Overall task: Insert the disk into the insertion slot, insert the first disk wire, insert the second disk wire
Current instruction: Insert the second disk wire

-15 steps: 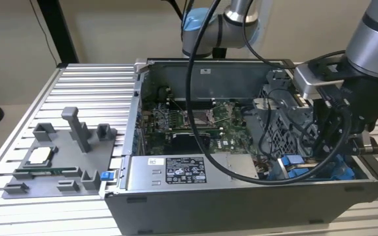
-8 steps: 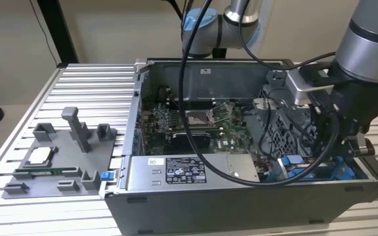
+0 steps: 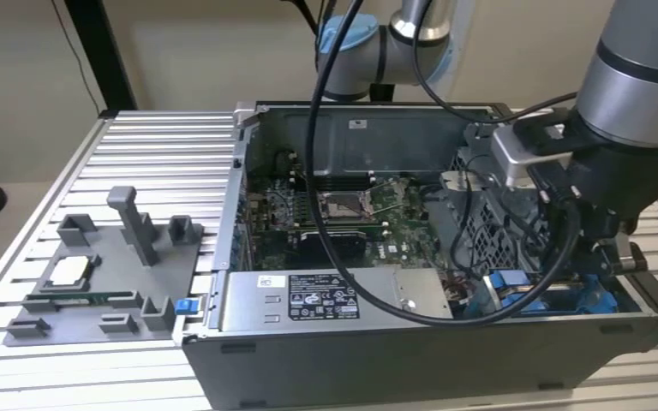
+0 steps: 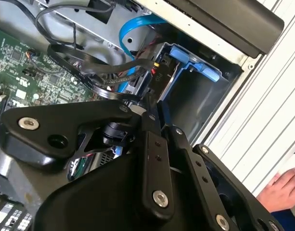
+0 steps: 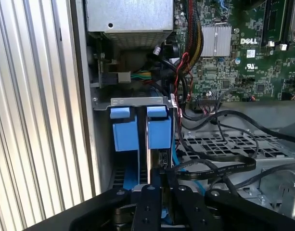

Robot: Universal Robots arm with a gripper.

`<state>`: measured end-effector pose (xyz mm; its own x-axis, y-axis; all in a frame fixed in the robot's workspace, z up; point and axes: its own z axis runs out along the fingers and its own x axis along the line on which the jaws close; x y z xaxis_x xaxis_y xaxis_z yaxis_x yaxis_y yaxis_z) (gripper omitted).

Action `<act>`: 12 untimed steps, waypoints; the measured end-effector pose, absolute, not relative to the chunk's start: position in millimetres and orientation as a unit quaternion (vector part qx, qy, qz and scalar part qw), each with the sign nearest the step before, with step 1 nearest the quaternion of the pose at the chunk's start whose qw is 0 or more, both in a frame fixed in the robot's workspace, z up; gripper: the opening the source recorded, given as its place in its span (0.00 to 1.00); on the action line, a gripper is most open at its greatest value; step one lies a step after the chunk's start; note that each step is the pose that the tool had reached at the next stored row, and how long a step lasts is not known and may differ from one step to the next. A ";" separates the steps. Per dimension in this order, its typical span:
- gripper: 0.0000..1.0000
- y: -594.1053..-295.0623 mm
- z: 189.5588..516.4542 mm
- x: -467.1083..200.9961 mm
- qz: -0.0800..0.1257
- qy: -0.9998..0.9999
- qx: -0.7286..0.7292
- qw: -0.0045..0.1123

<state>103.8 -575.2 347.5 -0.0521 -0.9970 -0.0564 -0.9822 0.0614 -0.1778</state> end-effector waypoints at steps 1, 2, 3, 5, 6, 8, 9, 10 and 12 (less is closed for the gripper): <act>0.00 -575.0 347.1 103.8 -0.045 0.724 -0.684 0.082; 0.00 -574.9 346.8 103.8 -0.045 0.724 -0.684 0.082; 0.00 -574.9 346.6 103.8 -0.045 0.724 -0.683 0.082; 0.00 -574.9 346.0 104.3 -0.044 0.724 -0.683 0.084; 0.00 -574.9 345.8 104.6 -0.043 0.724 -0.683 0.085; 0.00 -574.9 345.6 105.2 -0.040 0.724 -0.683 0.087; 0.00 -574.9 345.5 105.7 -0.038 0.724 -0.683 0.089; 0.00 -574.9 345.3 106.3 -0.036 0.724 -0.682 0.091; 0.00 -574.9 344.8 107.2 -0.034 0.724 -0.682 0.093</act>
<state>107.2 -574.9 344.8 -0.0520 -0.9947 -0.0887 -0.9821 0.0670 -0.1758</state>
